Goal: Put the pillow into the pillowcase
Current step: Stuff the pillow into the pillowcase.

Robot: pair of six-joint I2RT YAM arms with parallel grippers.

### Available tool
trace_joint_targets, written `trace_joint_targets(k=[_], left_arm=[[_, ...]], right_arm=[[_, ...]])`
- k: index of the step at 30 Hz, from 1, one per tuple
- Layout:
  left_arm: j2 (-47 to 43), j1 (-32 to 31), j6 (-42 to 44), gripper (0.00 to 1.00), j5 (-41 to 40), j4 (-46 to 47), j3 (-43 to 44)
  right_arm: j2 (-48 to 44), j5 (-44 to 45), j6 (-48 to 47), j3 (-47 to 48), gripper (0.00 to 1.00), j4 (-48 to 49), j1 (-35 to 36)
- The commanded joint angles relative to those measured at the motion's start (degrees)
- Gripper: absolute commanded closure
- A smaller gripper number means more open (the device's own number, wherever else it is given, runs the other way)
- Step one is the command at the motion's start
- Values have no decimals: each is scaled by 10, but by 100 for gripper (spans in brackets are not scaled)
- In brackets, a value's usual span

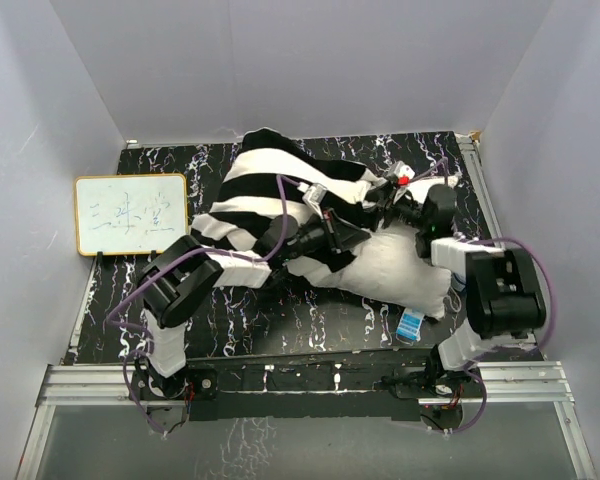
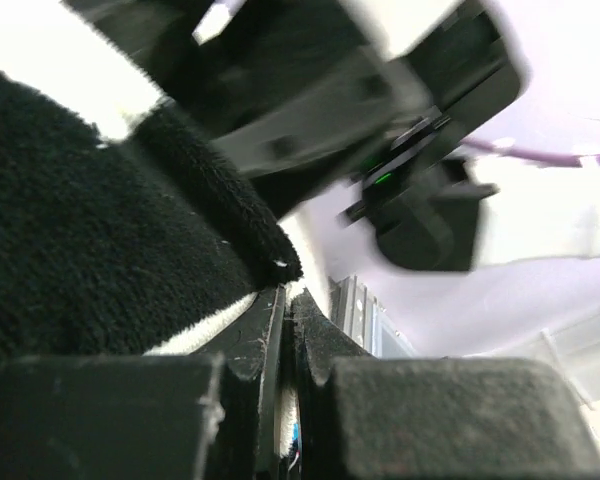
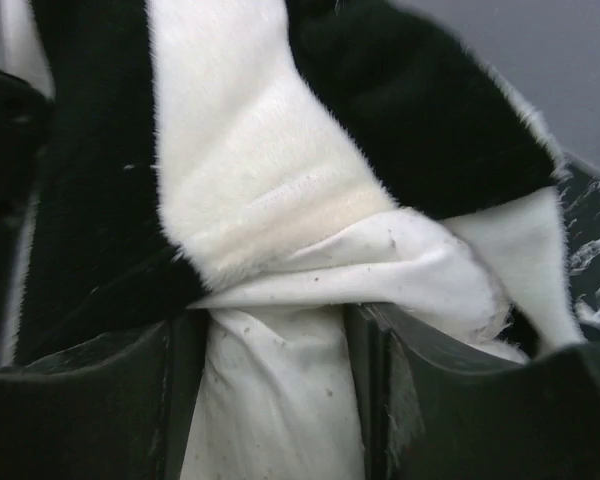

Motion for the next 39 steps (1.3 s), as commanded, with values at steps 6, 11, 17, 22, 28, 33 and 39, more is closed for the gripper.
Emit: trace_joint_targets(k=[6,11,17,22,28,33,39], left_arm=[[-52,63,38,100,120,-132,-52],[-56,62,56,100,146,-171,-43],[-91,62,88,100,145,-218,-38],[-75,69,136,100,143,-316,119],[82,62,25,100,198,-360,476],[87,31,-51,100,182,-263,438],[52,77,-93,100,111,-181,231]], right_arm=[[-92,-40,-625,334,15,-921,-72],[-1,28,-695,446,1,-1064,-78],[129,36,-716,465,13,-1099,-51],[121,-39,-581,465,84,-1013,26],[-39,32,13,393,92,-395,20],[-34,40,177,349,92,-303,17],[-61,65,-18,182,92,-364,18]])
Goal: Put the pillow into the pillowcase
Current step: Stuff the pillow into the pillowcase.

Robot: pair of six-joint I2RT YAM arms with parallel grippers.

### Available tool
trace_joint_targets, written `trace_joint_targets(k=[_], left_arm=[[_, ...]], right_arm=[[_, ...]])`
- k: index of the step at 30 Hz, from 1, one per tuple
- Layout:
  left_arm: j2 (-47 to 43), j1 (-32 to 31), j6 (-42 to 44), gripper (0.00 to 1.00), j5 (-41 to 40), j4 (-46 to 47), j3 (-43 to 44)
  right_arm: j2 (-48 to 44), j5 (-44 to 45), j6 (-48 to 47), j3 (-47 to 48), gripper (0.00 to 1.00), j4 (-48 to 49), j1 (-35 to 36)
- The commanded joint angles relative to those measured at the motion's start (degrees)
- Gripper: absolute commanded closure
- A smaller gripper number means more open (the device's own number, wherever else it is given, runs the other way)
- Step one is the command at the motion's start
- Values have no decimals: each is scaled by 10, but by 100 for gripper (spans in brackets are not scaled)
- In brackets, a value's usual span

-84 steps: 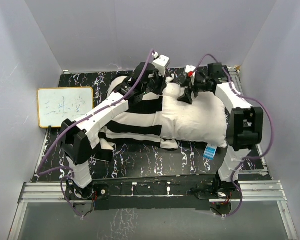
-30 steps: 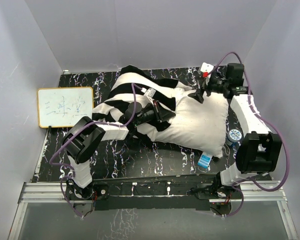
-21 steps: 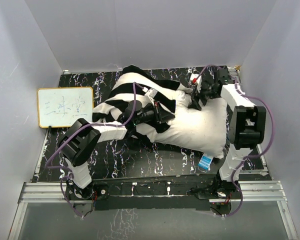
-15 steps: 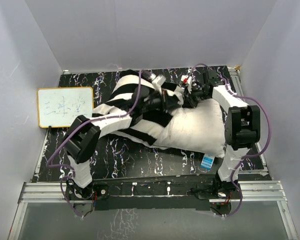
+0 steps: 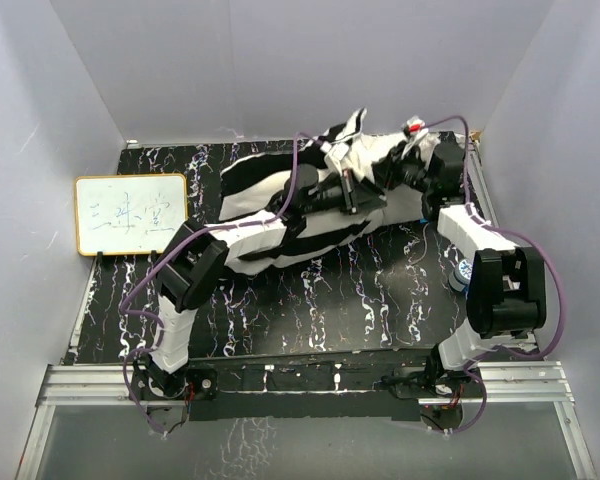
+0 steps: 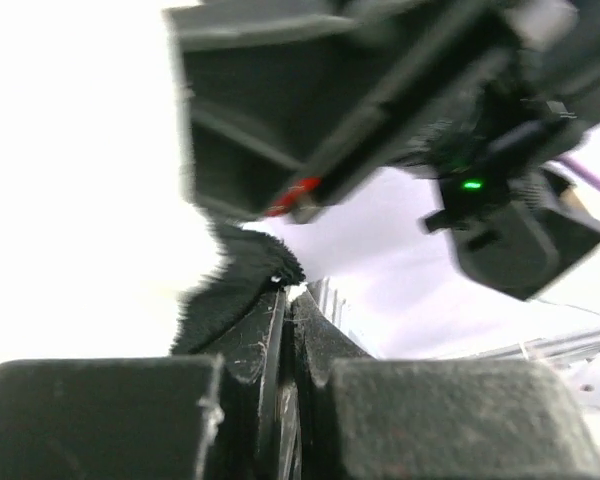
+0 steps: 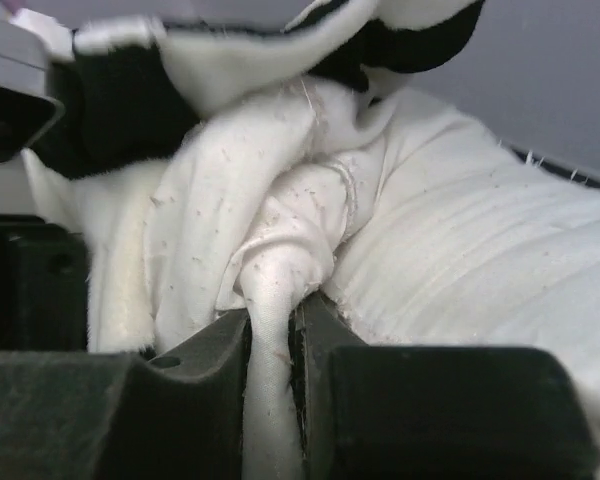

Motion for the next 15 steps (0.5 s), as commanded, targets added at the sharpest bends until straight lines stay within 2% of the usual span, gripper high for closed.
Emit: trace_joint_targets(k=[1,2,3,7,11,15], left_arm=[[-19,26,-55,100,-20,67,-85],[-14,38,-51,100,-21,58,-91],[-9,49,-45,100,-21,48,-94],[3,79,-17,100,-14,2,-69],[-21,77,55,100,13,-62,-36],[-63,61,99,100,49,-85,-74]], right_arm=[[-36,-18,-80,-86,92,-18,33],[-46,-8,-116,-86,91,-50,27],[-51,-8,-149,-77,86,-80,19],[-53,-39,-254,20,55,-216,-20],[-53,-122,-347,156,32,-347,-85],[-53,-197,-488,254,11,-497,-90]])
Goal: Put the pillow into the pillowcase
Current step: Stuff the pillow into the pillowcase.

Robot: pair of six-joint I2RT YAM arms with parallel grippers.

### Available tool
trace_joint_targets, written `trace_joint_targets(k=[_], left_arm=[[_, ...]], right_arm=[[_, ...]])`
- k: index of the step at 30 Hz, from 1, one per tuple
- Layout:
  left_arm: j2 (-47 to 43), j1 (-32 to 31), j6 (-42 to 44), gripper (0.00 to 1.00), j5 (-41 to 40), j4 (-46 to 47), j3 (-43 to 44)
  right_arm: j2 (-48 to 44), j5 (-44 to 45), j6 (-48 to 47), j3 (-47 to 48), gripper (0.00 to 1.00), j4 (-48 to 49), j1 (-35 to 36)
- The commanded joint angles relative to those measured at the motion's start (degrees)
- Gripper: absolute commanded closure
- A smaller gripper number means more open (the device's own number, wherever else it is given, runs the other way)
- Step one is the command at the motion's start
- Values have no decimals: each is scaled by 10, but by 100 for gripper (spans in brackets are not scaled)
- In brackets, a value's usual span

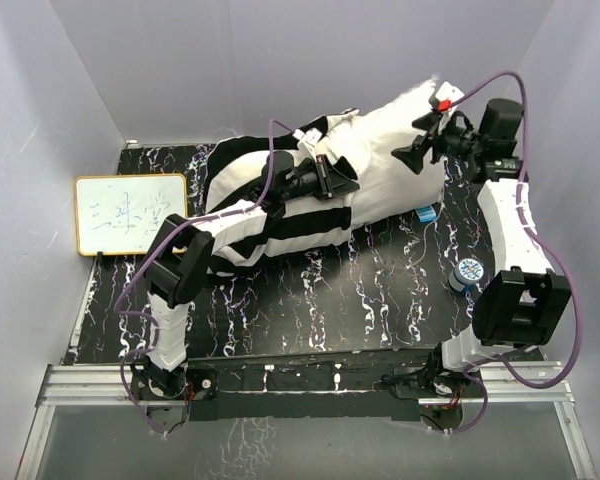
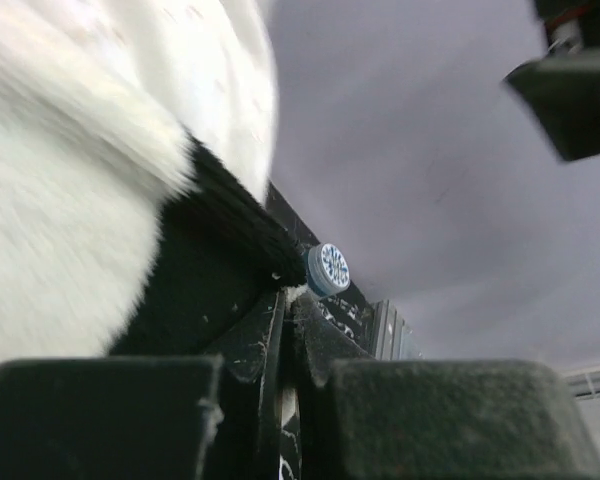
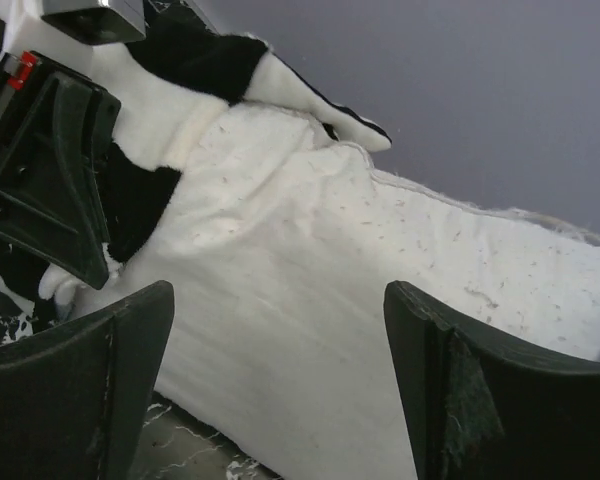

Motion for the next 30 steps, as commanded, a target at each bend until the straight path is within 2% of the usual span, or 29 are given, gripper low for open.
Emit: trace_joint_targets(k=[1,4,7,12,15,18,19,20,22,23,25,26,28,30], left_arm=[[-67,-25,73,100,47,-71,-44],[-92,-40,94,100,49,-83,-83],[-109,-53,111,100,49,-100,-105],[-134,-67,130,100,49,-122,-127],[-150,-68,134,100,49,-123,-147],[-167,-68,140,100,47,-127,-160],[-170,-68,141,100,47,-128,-160],[-173,-68,145,100,44,-132,-158],[-181,-68,155,100,33,-141,-143],[-182,-68,159,100,28,-143,-131],[-179,-67,168,100,15,-150,-85],[-172,-67,171,100,5,-154,-42],[-147,-67,175,100,-6,-158,39],[-105,-66,171,100,-7,-162,140]], right_arm=[[-13,-113,-184,89,7,-198,-3],[-14,-110,-207,72,0,-184,-2],[7,-100,-246,50,1,-152,-2],[65,-80,-392,61,1,-147,3],[89,-30,-470,71,1,-161,8],[99,15,-499,65,2,-182,11],[104,22,-512,65,9,-209,14],[109,25,-523,66,21,-238,19],[114,8,-542,58,55,-308,31],[111,-9,-546,46,68,-333,38],[93,-52,-536,7,86,-363,59],[79,-80,-519,-15,91,-366,86],[34,-127,-438,-53,92,-328,134],[-17,-141,-280,-84,92,-201,186]])
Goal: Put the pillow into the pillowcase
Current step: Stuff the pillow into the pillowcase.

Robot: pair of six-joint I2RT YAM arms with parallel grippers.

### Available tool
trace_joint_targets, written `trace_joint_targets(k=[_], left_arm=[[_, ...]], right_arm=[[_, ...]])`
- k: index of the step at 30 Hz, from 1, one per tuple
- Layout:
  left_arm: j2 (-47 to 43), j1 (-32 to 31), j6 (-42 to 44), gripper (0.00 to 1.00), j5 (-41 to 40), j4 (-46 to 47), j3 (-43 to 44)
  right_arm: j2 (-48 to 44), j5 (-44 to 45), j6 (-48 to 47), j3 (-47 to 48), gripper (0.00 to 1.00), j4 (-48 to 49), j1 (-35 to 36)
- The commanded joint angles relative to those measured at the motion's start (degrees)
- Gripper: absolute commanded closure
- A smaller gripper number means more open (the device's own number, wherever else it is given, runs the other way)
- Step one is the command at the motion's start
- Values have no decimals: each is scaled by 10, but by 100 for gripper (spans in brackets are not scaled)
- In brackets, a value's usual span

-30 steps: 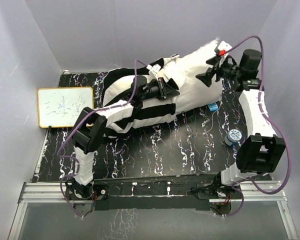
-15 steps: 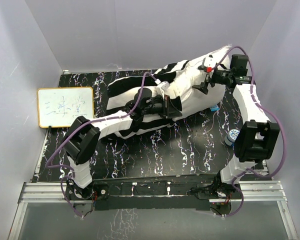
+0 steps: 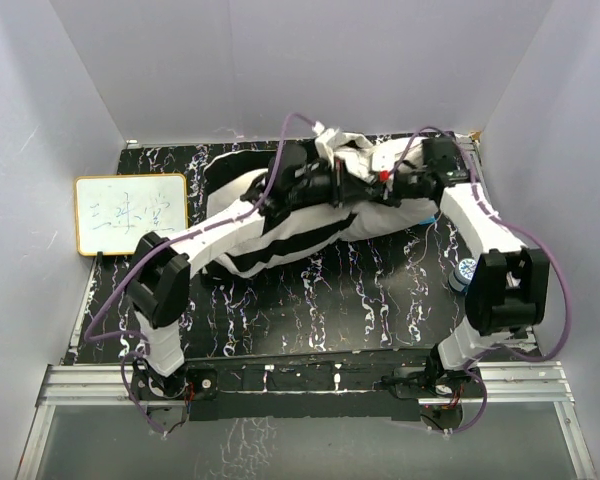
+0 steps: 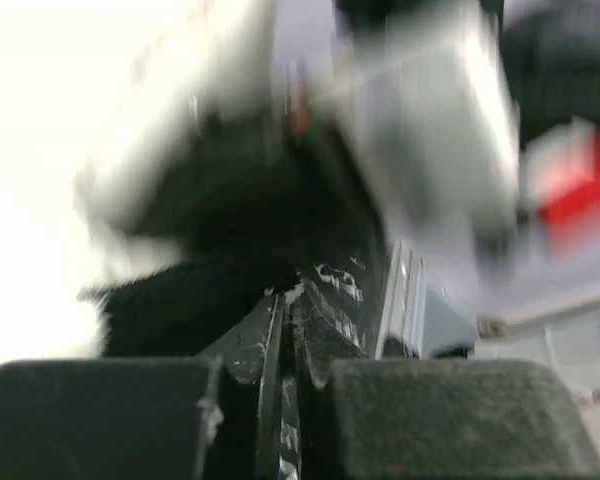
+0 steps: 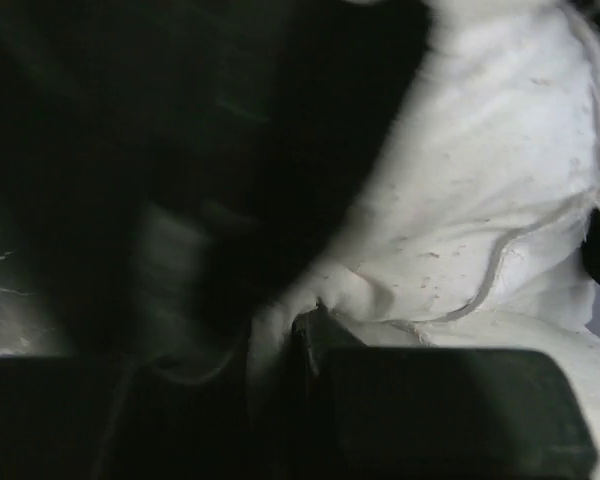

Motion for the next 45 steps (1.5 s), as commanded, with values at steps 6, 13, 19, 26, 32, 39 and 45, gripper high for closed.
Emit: trace_joint_targets(k=[6,13,19,26,32,39,45], left_arm=[[147,5,-23,100,29,-40,388],[111,63,-90,100,23,78,163],[151,104,-70,100,27,-4,242],[247,105,-28,100,28,-148,510],[255,105,-45,100,20,-129,489],[165,105,-3,51,-83,-182,342],[-65,94,3,32,-176,-101,14]], right_arm=[[-93,30,626,-22,92,392,102],[-68,122,635,-174,92,467,34],[-77,7,424,-131,60,245,4],[-136,-12,158,43,9,-25,-52],[-139,-21,-195,38,1,-264,-53],[-124,112,-149,-135,1,-35,-49],[-88,183,-133,-175,0,64,-49]])
